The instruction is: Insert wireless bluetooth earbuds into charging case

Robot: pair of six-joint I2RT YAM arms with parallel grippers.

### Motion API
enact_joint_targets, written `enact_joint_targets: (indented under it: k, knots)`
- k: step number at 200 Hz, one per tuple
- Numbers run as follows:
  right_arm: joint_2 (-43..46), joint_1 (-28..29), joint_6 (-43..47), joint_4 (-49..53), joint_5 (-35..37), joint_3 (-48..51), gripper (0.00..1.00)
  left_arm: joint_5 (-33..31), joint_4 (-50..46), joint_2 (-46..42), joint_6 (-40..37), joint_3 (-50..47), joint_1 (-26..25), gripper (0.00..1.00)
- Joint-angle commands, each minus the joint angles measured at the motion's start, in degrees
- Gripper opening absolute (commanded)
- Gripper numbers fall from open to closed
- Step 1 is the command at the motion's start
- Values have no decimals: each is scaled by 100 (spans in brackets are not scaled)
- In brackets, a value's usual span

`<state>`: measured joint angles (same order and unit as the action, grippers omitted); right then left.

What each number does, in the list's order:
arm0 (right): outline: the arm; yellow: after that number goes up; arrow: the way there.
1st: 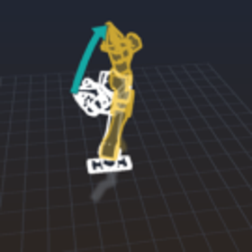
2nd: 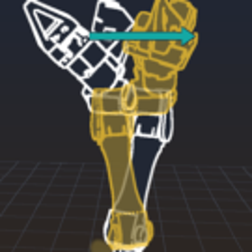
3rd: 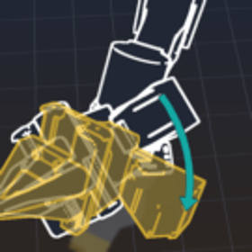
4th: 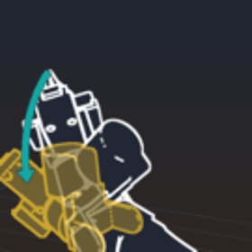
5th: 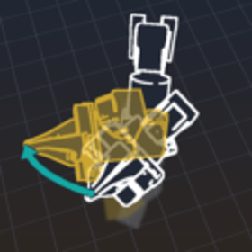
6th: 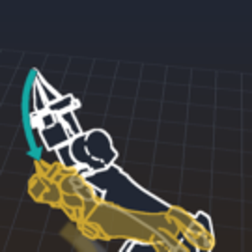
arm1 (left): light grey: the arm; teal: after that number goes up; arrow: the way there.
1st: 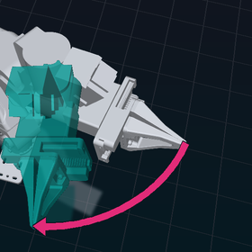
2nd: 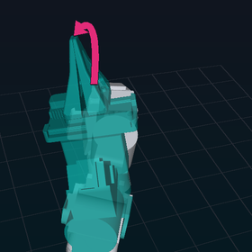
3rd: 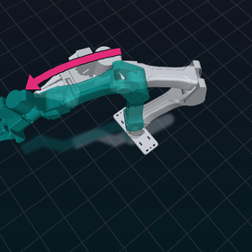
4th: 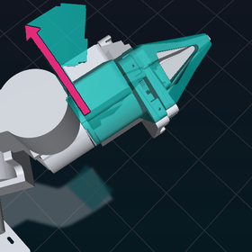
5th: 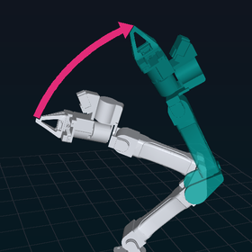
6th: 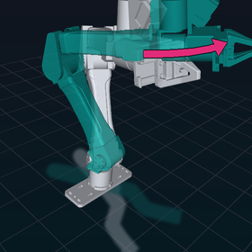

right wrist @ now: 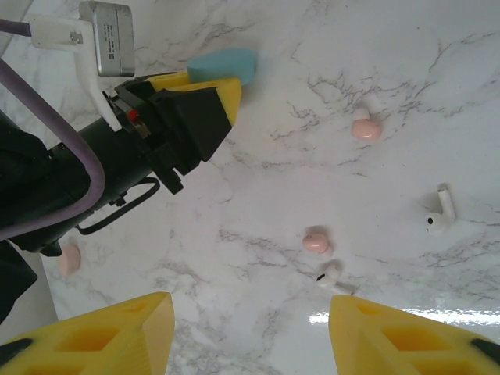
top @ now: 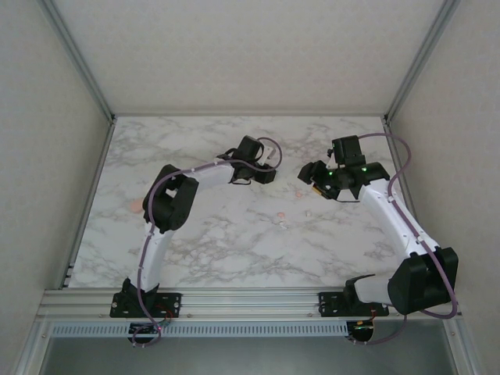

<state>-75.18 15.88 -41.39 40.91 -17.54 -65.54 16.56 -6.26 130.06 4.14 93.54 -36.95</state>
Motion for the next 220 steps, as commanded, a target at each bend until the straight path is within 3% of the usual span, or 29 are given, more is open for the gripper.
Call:
enact_joint_targets:
  k: [1,81,148,192,220]
  knots:
    - [160,-27,-44,-9,158,46,56,-215,-42,-83,-23,-426,-31,34]
    - [145,-26,-58,28,155,46,56,-355,398,-523,-413,-1183,82,47]
    - [143,-28,-45,48,157,19,56,-180,511,-1024,-528,-1602,343,63]
    - [76,-41,43,11,197,-51,56,150,976,-2504,-178,-2479,655,65]
    - [-119,-39,94,-119,39,-112,56,-330,467,-3438,252,-2847,1293,63]
